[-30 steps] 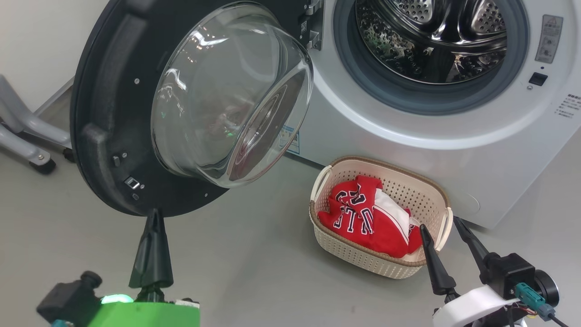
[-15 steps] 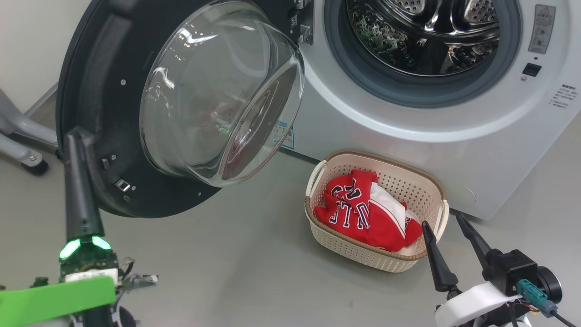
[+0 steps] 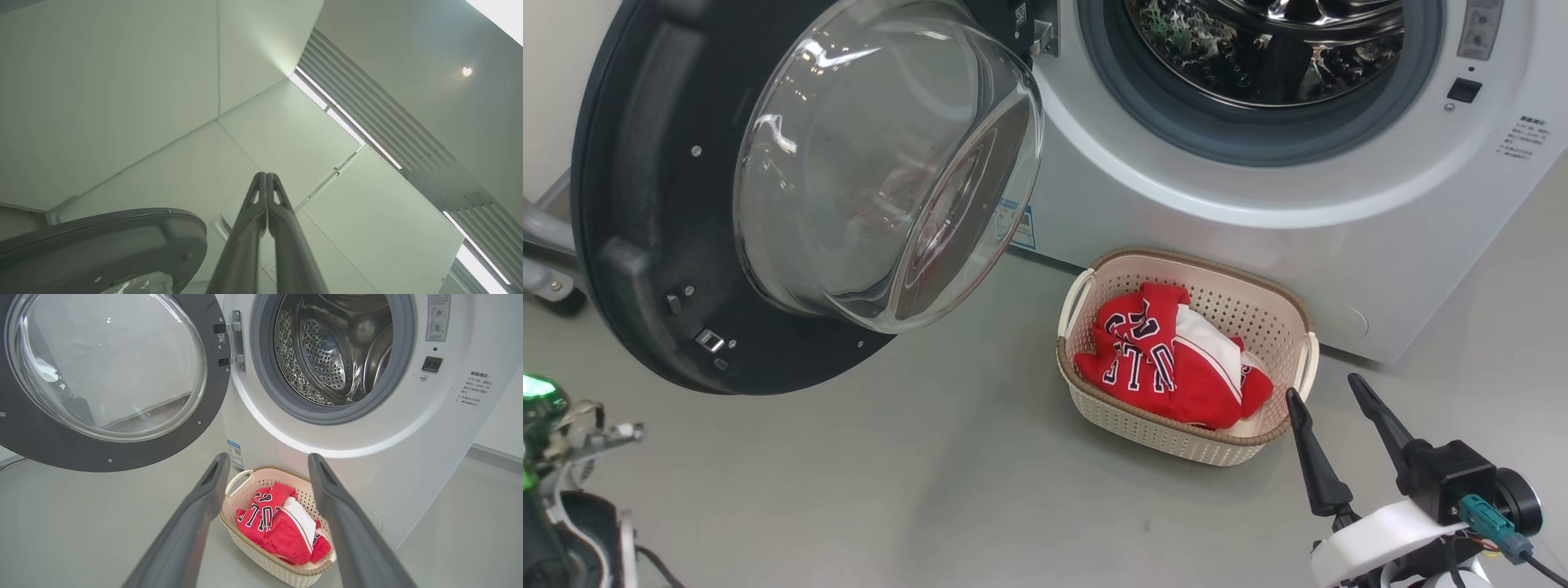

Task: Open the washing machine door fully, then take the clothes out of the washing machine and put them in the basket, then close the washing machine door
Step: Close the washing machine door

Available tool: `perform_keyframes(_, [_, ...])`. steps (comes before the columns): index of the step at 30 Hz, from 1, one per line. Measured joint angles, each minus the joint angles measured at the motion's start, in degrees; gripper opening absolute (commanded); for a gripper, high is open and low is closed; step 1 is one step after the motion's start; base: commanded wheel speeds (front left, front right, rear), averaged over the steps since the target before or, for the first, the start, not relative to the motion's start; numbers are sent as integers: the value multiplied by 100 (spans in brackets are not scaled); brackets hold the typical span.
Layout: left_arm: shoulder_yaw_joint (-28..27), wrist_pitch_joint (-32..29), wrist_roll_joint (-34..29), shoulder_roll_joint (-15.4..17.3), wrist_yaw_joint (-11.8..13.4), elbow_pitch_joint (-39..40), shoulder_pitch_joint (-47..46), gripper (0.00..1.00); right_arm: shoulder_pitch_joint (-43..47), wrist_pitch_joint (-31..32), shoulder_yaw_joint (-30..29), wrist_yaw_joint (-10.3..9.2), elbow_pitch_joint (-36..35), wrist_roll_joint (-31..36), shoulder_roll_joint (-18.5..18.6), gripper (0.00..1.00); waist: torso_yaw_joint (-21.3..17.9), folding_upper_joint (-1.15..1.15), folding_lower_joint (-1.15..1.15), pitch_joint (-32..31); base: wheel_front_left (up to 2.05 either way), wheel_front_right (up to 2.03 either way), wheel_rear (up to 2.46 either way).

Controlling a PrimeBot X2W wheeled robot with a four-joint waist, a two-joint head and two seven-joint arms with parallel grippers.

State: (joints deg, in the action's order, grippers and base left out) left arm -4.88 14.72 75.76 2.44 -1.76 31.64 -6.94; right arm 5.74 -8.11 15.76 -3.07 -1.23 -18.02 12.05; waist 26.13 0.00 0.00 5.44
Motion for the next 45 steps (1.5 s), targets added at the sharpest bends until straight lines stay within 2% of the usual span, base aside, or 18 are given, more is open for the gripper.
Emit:
perform_keyframes(5, [-465,-8,516,80,113,-566,-182,0,-6,0,-48,8,-5,0,41,100,-60,0,0,68,0,0,0])
perform_keyframes(7, [-648,-60,612,179,219,-836,-242,0,-7,0,-60,8,-7,0,48,100,-72,0,0,82,0,0,0])
perform_keyframes(8, [-817,-126,886,247,294,-1093,-305,0,-18,0,-60,9,-9,0,51,100,-84,0,0,93,0,0,0])
perform_keyframes(11, [-973,-275,1295,302,364,-1504,-403,0,-60,-1,-60,42,-15,-1,56,100,-104,0,0,109,0,0,0])
perform_keyframes(18, [-1214,-634,1634,619,572,-2488,-577,0,-103,9,-27,67,-35,-1,82,100,-178,0,0,153,0,0,0])
perform_keyframes(29, [-1111,-1233,1901,1015,748,-3585,-1019,0,-209,59,-12,110,-60,-1,136,100,-395,0,0,249,0,0,0])
perform_keyframes(45, [-766,-1793,1948,1279,787,-4277,-1524,0,-301,67,-99,125,-89,-53,156,100,-581,0,0,443,0,0,0])
